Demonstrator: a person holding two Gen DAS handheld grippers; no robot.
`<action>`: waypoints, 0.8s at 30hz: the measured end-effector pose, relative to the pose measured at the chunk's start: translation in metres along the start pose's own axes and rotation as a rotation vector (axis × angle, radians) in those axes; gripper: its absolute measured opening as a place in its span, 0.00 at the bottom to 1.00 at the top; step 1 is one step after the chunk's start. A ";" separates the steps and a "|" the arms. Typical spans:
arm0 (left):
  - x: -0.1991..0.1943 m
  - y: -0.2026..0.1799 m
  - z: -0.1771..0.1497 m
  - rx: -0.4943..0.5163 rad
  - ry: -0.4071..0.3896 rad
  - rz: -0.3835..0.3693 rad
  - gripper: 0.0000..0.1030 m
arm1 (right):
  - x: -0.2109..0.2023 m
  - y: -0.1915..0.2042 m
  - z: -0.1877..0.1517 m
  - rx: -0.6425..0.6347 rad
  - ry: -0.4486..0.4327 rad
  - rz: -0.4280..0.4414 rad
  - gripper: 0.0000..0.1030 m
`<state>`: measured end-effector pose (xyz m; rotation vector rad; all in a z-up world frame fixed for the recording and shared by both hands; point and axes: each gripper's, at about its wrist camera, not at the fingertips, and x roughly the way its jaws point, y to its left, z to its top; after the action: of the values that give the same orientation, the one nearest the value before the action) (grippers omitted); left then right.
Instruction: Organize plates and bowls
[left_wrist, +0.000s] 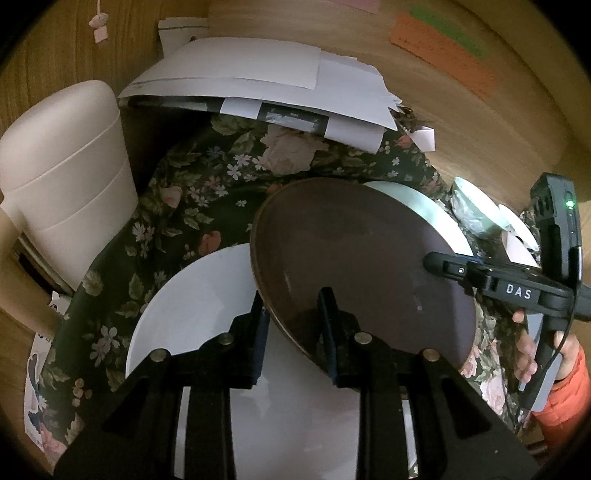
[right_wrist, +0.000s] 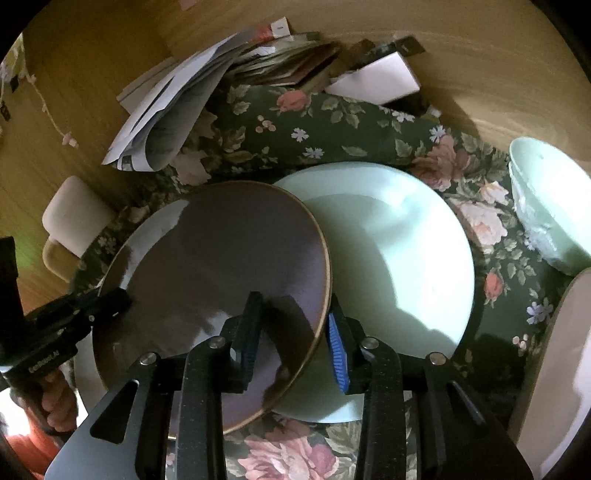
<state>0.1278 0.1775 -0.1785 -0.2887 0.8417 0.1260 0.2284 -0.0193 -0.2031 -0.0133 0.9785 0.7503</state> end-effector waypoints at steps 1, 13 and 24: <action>0.000 0.000 0.000 -0.004 0.002 0.002 0.26 | 0.000 0.002 -0.001 -0.003 -0.004 -0.005 0.30; -0.010 -0.010 -0.005 0.008 -0.009 -0.028 0.26 | -0.024 0.001 -0.016 0.020 -0.036 -0.037 0.29; -0.026 -0.027 -0.019 0.021 -0.022 -0.056 0.26 | -0.054 0.006 -0.037 0.026 -0.082 -0.076 0.29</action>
<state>0.1029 0.1461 -0.1657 -0.2904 0.8123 0.0677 0.1791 -0.0575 -0.1818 0.0031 0.9044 0.6630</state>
